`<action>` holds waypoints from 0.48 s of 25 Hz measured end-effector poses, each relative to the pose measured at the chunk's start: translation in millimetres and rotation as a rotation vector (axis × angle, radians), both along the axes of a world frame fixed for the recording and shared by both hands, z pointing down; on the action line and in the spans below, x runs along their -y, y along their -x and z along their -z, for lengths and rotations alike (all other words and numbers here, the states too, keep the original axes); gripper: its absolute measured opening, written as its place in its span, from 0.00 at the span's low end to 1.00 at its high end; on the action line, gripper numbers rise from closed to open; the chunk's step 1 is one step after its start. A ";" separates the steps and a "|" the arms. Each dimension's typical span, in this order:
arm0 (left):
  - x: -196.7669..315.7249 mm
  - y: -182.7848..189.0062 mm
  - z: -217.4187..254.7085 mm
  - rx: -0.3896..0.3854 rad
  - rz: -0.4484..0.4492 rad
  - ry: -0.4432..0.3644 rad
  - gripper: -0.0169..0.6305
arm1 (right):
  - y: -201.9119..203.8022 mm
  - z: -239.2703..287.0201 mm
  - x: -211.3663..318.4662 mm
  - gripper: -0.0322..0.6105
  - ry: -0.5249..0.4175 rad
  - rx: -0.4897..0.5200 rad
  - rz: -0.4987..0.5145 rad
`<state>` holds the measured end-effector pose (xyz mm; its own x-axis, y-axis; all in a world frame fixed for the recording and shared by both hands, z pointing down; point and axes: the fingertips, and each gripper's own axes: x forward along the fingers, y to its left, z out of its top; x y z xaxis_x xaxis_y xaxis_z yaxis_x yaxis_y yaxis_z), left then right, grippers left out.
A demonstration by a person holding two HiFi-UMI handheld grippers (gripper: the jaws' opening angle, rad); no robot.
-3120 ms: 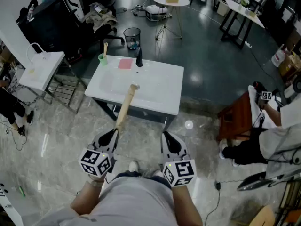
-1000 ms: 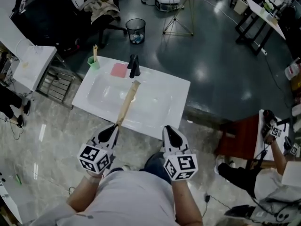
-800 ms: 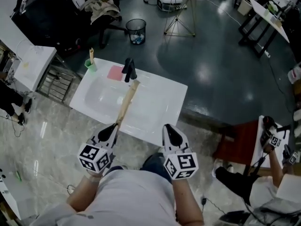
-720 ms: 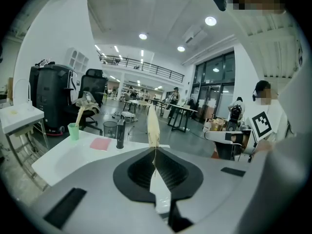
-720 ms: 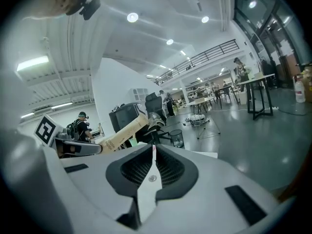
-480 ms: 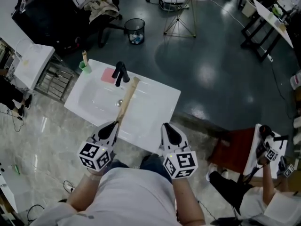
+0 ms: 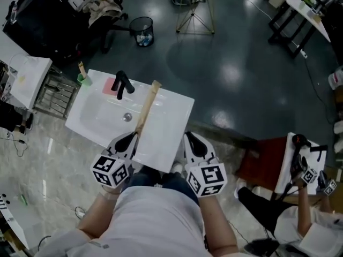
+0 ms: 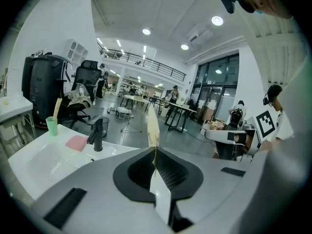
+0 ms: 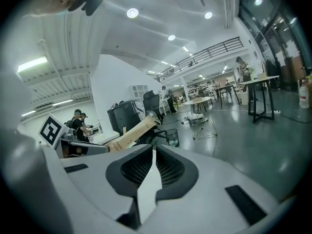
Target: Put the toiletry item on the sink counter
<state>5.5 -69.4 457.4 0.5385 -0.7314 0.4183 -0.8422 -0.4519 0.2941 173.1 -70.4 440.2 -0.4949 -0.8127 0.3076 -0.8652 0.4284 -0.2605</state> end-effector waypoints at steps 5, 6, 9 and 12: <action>25.6 -19.6 -15.3 -0.018 -0.078 0.033 0.05 | -7.5 -2.5 7.4 0.10 0.034 -0.021 -0.062; 30.2 -23.8 -19.3 -0.023 -0.097 0.041 0.05 | -8.5 -3.5 8.3 0.10 0.040 -0.026 -0.075; 44.7 -39.9 -32.0 -0.034 -0.157 0.067 0.05 | -14.0 -6.1 13.2 0.10 0.054 -0.040 -0.119; 61.8 -54.3 -49.7 -0.030 -0.216 0.095 0.05 | -19.8 -12.9 18.9 0.10 0.073 -0.043 -0.172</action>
